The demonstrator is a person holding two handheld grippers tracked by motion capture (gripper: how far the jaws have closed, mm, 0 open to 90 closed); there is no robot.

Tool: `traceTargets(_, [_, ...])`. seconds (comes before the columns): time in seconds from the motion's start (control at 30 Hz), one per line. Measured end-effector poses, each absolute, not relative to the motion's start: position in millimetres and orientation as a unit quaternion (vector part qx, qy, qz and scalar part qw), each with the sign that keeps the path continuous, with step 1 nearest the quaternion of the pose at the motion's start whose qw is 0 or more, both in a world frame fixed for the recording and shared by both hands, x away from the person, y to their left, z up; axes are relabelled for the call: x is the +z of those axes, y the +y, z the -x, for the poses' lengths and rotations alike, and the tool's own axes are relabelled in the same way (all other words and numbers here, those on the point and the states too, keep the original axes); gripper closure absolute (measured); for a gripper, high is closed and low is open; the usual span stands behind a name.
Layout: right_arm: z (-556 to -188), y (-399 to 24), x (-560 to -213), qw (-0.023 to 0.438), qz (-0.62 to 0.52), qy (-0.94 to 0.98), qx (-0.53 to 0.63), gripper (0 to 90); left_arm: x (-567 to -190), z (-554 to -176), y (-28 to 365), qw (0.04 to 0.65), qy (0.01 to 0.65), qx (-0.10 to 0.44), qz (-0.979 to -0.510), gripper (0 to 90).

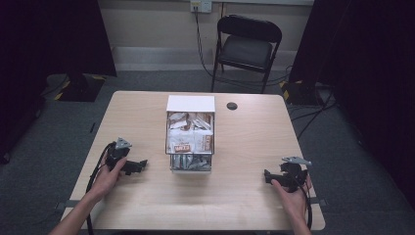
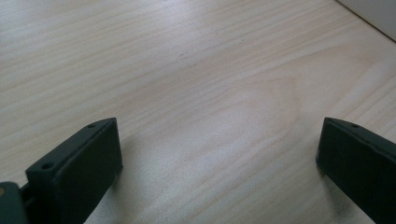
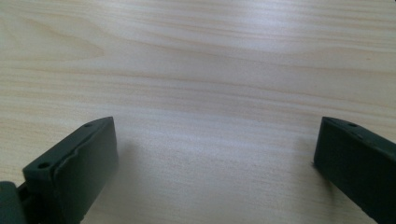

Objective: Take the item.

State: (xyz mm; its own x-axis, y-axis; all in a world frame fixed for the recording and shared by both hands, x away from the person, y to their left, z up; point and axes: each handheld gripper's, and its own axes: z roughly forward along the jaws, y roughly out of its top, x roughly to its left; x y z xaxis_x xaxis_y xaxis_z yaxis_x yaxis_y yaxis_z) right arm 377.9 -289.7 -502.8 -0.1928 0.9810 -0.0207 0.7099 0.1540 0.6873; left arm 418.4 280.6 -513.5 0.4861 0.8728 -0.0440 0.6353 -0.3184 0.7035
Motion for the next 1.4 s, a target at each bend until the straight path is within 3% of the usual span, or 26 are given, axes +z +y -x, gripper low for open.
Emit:
traceTargets(0.17, [-377.6,-288.7,-502.1,0.242,-0.591,0.717,0.278,1.2,-513.5,-418.4,280.6,0.339,0.476,0.175,-0.793,0.0])
traceTargets(0.37, [-375.0,-283.8,-498.7,0.244,-0.584,0.719,0.288,16.7,-513.5,-418.4,280.6,0.339,0.476,0.175,-0.793,0.0])
traceTargets(0.5, [-375.9,-279.3,-495.3,0.223,-0.582,0.725,0.293,17.5,-513.5,-418.4,280.6,0.339,0.476,0.175,-0.793,0.0])
traceTargets(0.67, [-374.3,-275.8,-490.2,0.23,-0.583,0.716,0.307,17.4,-513.5,-418.4,280.6,0.339,0.476,0.175,-0.793,0.0])
traceTargets(1.4, [-365.8,-262.1,-466.5,0.199,-0.545,0.729,0.363,38.6,-513.5,-418.4,280.6,0.339,0.476,0.175,-0.793,0.0])
